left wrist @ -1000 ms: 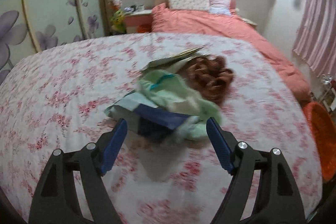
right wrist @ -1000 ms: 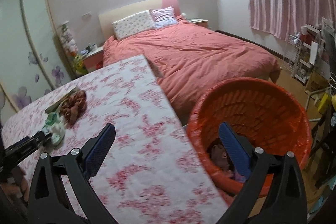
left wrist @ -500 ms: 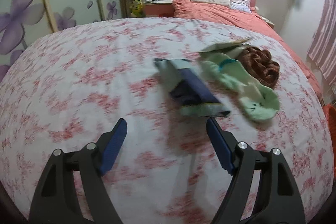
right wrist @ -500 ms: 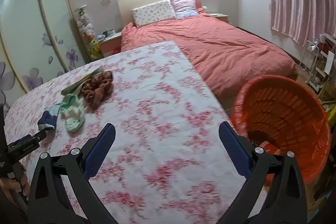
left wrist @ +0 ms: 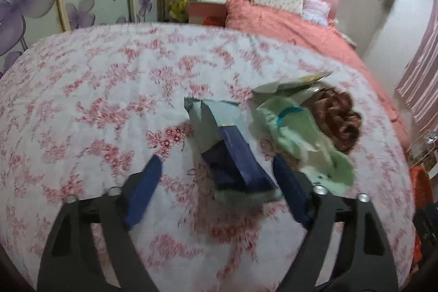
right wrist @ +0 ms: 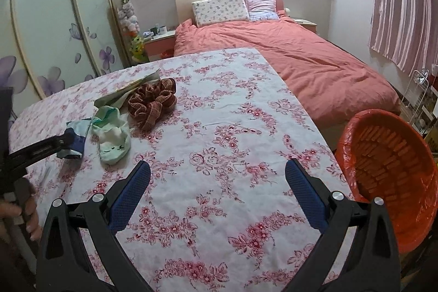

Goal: Collect trash
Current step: 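Grasp the blue-grey snack bag with the left gripper, then grasp the mint green sock with the right gripper while the left gripper holds the bag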

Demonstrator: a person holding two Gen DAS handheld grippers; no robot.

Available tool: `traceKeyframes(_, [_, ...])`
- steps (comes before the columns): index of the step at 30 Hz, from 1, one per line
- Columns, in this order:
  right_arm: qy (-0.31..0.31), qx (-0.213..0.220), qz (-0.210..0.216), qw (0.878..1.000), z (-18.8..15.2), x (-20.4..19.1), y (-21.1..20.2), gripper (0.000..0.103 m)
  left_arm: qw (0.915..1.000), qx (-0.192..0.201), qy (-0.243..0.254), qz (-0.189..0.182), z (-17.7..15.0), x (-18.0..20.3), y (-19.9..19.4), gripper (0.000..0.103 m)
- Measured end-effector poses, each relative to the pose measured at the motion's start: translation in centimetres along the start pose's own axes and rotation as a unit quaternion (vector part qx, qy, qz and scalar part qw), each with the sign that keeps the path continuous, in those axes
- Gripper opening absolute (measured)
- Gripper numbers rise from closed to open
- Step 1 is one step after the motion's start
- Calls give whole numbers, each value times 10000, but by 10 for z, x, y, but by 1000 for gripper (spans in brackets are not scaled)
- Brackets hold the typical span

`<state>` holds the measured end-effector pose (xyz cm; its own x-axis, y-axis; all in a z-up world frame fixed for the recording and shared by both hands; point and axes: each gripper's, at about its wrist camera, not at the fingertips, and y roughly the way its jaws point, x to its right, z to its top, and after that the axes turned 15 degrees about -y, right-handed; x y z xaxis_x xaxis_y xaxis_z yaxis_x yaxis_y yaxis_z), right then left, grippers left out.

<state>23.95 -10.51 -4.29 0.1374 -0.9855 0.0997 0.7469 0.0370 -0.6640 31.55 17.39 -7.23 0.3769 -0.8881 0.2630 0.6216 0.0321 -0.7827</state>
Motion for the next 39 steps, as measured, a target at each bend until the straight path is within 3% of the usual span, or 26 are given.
traceKeyframes(2, [-25, -29, 30, 10000, 0, -2, 3, 98, 9999, -145, -52, 64, 2, -1, 14, 63])
traceKeyframes(3, [-41, -42, 47, 10000, 0, -3, 5, 98, 9999, -41, -13, 93, 2, 0, 14, 57])
traceKeyframes(4, [-57, -52, 65, 9999, 0, -4, 6, 98, 10000, -33, 29, 76, 3, 0, 15, 44])
traceKeyframes(5, [-75, -59, 88, 9999, 0, -5, 7, 98, 9999, -77, 69, -1, 4, -1, 15, 39])
traceKeyframes(8, [-153, -81, 176, 9997, 2, -12, 11, 98, 9999, -66, 153, 29, 4, -7, 11, 34])
traceKeyframes(16, [-416, -72, 572, 9975, 13, -41, 24, 97, 9982, 165, 285, 496, 5, -45, -2, 37])
traceKeyframes(24, [-631, -50, 979, 9932, 40, -79, 46, 87, 9987, 197, 228, 421, 6, -55, 0, 39])
traceKeyframes(33, [-1033, -196, 861, 9907, 57, -119, 79, 84, 9994, 132, 109, 303, 6, -60, -1, 40])
traceKeyframes(38, [-1114, -637, 892, 9877, 62, -127, 101, 83, 9995, 124, 90, 284, 6, -61, 0, 40])
traceKeyframes(39, [-1128, -750, 901, 9867, 61, -128, 104, 77, 9995, 123, 87, 282, 6, -61, 0, 40])
